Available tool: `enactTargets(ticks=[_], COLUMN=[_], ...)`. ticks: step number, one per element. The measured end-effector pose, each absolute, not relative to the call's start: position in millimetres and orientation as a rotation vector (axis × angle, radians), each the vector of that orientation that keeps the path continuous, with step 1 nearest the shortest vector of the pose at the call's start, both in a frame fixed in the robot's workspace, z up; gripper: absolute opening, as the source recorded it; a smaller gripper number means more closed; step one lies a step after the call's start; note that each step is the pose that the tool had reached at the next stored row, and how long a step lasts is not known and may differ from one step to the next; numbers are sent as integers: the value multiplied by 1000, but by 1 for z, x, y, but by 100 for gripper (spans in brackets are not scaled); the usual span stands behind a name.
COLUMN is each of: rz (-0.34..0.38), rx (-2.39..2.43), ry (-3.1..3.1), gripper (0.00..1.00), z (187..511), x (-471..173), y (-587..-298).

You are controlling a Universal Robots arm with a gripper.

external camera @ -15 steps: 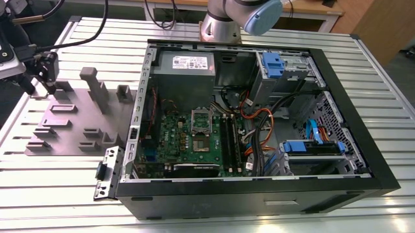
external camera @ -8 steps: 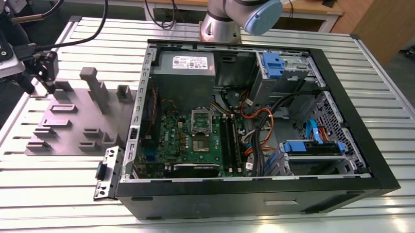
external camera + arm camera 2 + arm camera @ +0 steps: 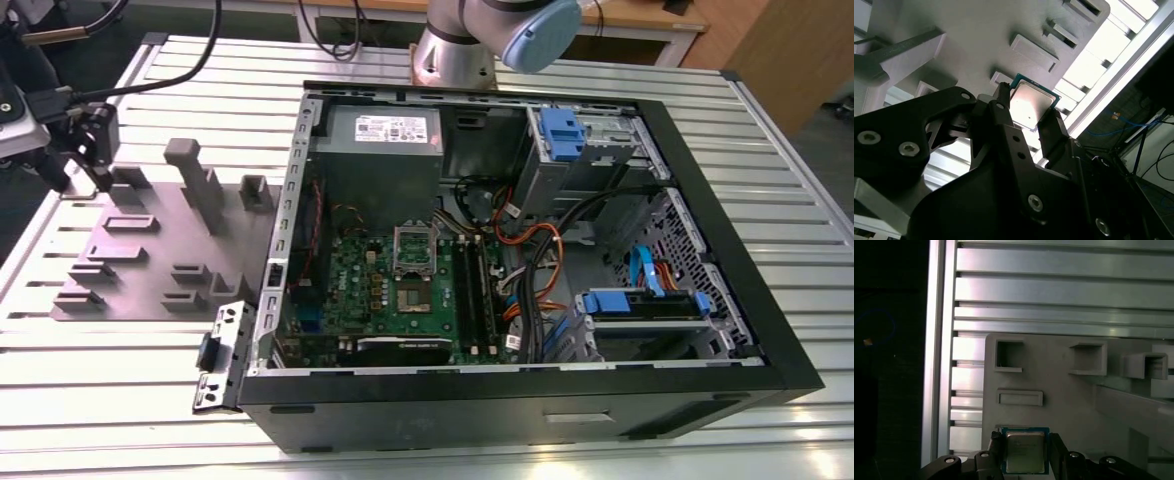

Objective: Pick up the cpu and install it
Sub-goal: 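Pick up the cpu and move it towards the insertion slot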

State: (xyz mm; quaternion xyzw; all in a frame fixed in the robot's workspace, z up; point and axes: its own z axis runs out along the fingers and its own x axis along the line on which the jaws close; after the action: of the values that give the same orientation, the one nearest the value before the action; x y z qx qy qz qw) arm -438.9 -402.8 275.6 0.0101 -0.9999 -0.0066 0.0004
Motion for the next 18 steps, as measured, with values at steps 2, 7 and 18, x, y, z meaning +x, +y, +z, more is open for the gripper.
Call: enactTargets(ticks=[2, 7, 18], rz=[-21, -21, -21], rx=[32, 32, 32], ry=[-3141, -3141, -3141], gripper=[47, 47, 47], z=[276, 278, 282], x=[-439, -439, -439], y=[-403, -403, -403])
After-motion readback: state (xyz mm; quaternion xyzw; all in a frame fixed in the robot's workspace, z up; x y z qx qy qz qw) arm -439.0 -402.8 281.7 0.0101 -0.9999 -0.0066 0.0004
